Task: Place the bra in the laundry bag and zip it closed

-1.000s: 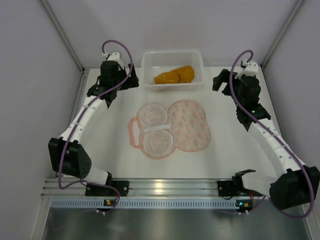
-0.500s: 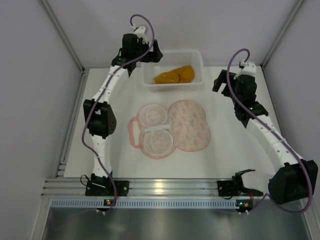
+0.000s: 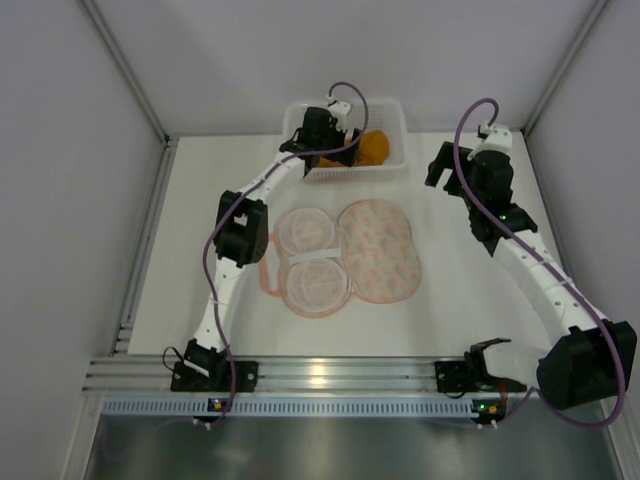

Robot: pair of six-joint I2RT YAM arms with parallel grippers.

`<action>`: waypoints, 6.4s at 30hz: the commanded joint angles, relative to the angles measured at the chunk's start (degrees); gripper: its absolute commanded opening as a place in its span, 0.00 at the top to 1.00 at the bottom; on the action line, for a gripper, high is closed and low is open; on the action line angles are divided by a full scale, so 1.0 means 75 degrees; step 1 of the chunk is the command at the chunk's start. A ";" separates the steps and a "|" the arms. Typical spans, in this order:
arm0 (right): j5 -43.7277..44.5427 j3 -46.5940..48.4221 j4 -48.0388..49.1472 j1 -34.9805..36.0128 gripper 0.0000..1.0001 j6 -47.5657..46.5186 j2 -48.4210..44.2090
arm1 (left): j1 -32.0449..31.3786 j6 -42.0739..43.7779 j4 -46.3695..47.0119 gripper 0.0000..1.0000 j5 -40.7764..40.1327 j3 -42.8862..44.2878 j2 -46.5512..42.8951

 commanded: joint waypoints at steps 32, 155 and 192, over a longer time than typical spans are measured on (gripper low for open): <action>0.0154 0.0329 -0.0492 -0.0112 0.01 0.0111 0.0287 | 0.0092 0.0219 -0.0052 0.03 0.1110 0.0643 0.0875; -0.2940 -0.1534 -0.0645 0.0438 0.00 0.0123 -0.0617 | -0.2509 -0.2933 -0.0298 0.02 -0.0582 -0.9914 -1.0089; -0.1698 -0.2108 -0.1242 0.0743 0.01 0.0463 -0.1295 | -0.5146 -0.3626 0.1284 0.23 -0.2242 -1.0489 -0.7387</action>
